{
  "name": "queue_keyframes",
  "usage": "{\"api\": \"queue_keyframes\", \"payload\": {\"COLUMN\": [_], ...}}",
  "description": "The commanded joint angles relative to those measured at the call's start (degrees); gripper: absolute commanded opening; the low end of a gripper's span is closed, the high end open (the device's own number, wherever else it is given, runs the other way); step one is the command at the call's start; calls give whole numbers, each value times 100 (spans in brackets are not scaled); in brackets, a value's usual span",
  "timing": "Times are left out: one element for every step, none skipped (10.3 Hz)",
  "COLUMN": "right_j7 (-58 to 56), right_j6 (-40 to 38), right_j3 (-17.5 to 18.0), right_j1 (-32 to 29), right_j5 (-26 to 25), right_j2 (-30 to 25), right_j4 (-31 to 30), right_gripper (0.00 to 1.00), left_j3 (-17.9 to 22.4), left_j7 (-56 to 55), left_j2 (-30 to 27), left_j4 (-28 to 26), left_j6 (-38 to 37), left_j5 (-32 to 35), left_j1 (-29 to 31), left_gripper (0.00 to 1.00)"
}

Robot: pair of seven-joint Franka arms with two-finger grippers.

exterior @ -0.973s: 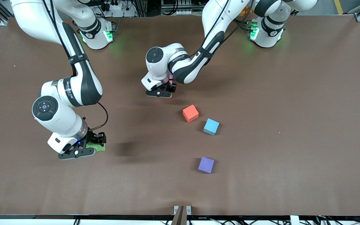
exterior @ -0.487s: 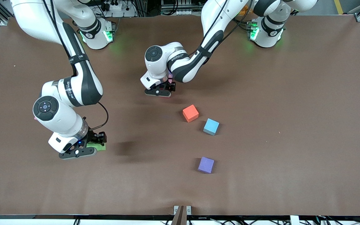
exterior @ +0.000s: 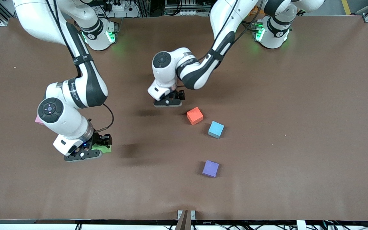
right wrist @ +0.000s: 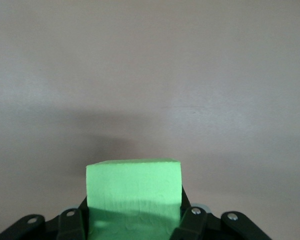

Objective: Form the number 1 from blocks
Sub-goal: 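Carry green with the right gripper while the left gripper sets red beside pink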

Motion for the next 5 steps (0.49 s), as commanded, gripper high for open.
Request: {"api": "queue_keyframes", "payload": {"right_j7": [813, 1201, 1553, 1835, 2177], "right_j6": [77, 95, 104, 286, 558], "right_j3": [177, 274, 414, 590, 800], "right_j1": [261, 427, 533, 630, 701], "right_j5": [106, 106, 80, 54, 27], "right_j2": [-90, -99, -142, -195, -309], "right_j4": [-218, -306, -437, -717, -1059], "right_gripper": [0, 0, 0, 0, 0], "left_j3": [427, 620, 683, 675, 657], "left_j7": [-553, -703, -817, -810, -801], "left_j2": [-105, -114, -114, -114, -114], "left_j4": [-42, -42, -68, -111, -112], "left_j6": [-95, -95, -104, -121, -130], "left_j5": [69, 34, 33, 25, 16], "left_j1": [-4, -4, 57, 171, 259], "left_gripper": [100, 100, 100, 100, 100]}}
